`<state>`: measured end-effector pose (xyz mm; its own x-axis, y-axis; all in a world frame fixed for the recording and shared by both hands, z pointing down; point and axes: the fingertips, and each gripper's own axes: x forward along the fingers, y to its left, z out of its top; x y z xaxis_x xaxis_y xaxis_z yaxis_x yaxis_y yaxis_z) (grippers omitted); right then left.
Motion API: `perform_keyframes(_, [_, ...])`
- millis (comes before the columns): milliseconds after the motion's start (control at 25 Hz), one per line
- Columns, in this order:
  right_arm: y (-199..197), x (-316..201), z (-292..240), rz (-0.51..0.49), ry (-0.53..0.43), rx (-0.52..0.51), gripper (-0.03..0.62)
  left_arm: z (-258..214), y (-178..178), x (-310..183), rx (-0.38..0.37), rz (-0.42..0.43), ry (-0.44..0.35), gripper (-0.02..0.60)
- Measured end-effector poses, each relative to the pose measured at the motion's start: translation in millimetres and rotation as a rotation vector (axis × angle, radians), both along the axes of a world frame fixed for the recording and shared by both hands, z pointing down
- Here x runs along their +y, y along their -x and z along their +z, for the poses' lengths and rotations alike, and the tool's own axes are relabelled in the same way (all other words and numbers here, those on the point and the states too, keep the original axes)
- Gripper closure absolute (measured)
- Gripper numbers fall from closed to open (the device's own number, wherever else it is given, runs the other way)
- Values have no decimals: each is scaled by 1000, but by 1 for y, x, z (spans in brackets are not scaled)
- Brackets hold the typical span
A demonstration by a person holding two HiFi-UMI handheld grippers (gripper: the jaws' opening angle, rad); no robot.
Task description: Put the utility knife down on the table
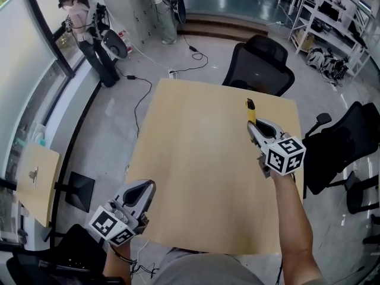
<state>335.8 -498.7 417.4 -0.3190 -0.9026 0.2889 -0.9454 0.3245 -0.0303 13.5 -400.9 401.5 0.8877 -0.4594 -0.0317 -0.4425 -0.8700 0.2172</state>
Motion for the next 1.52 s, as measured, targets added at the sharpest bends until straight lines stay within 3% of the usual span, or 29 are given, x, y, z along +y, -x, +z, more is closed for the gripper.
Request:
perform_keyframes(640, [-1,-84,78,-27,81,171,533,22,10,-20,-7,-5,50,577])
perform_keyframes(1520, [-30,-140,227,-60,323,378,536,58,9,-55,-15,-10,122,576])
